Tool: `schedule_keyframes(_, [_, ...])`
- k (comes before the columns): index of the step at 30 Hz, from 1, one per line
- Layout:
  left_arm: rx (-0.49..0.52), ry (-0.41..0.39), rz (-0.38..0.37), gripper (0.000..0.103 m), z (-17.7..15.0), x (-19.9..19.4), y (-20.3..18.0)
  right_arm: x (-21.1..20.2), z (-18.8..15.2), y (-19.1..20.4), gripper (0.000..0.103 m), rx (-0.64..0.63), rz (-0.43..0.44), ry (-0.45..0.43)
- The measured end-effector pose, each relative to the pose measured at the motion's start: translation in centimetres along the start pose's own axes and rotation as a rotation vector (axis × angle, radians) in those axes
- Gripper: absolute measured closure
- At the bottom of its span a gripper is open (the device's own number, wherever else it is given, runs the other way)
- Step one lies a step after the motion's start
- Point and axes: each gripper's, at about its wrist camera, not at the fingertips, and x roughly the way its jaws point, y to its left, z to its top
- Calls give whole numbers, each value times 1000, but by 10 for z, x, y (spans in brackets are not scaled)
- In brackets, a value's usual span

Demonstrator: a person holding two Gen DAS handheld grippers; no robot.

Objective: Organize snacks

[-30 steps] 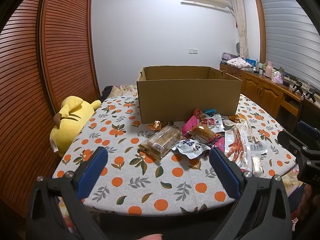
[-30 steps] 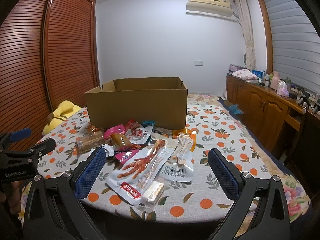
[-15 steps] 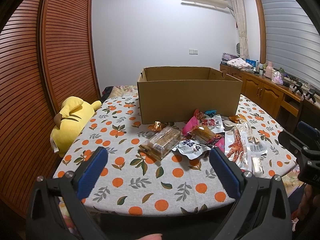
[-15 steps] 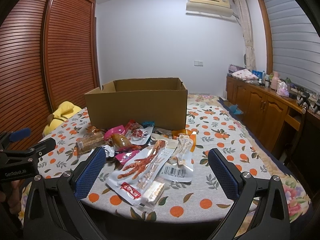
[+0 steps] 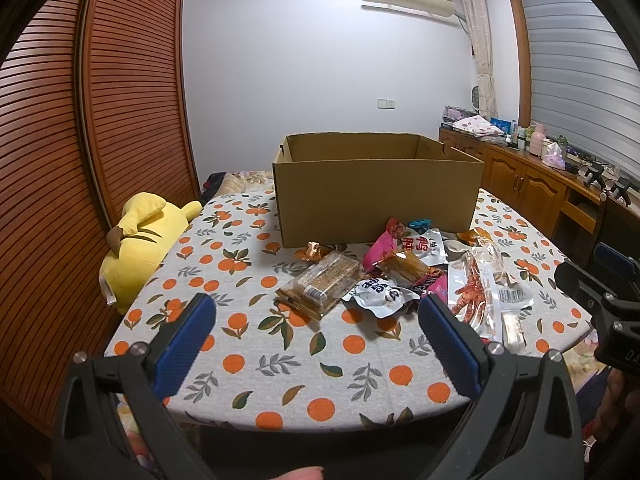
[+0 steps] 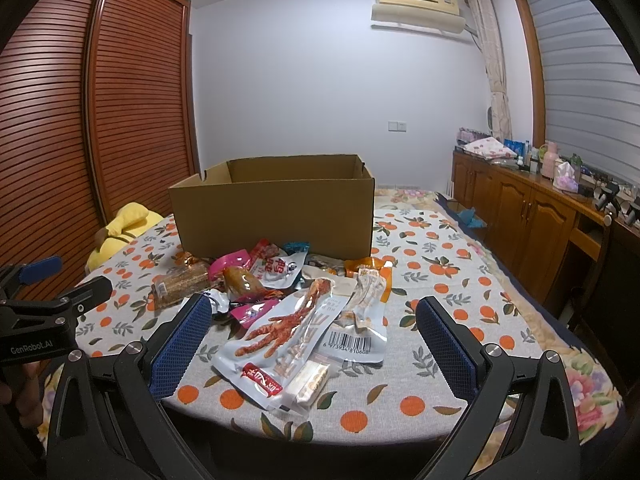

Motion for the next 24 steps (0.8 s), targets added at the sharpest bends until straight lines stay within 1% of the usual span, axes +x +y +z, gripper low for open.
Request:
schedule_keyframes(20, [-1,0,0,1,0,0,0,0,-2,0,0,1,1,-1])
schedule_keyframes(24, [0,2,-1,1,1,-1,0,-3,3,-1,0,0,2,-1])
